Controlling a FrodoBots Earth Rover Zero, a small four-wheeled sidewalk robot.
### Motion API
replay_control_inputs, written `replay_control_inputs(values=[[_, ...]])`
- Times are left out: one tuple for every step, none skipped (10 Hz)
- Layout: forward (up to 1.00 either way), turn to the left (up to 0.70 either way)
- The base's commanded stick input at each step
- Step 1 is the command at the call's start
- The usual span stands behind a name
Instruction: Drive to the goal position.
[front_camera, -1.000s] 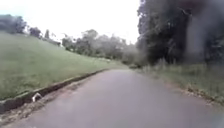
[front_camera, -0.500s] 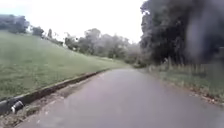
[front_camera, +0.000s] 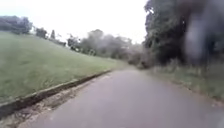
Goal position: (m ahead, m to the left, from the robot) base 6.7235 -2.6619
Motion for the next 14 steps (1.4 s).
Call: replay_control_inputs(values=[[1.0,0.0],[1.0,0.0],[1.0,0.0],[1.0,0.0],[1.0,0.0],[1.0,0.0],[1.0,0.0],[1.0,-0.02],[1.0,-0.13],[1.0,-0.4],[1.0,-0.4],[1.0,-0.4],[1.0,-0.22],[1.0,-0.05]])
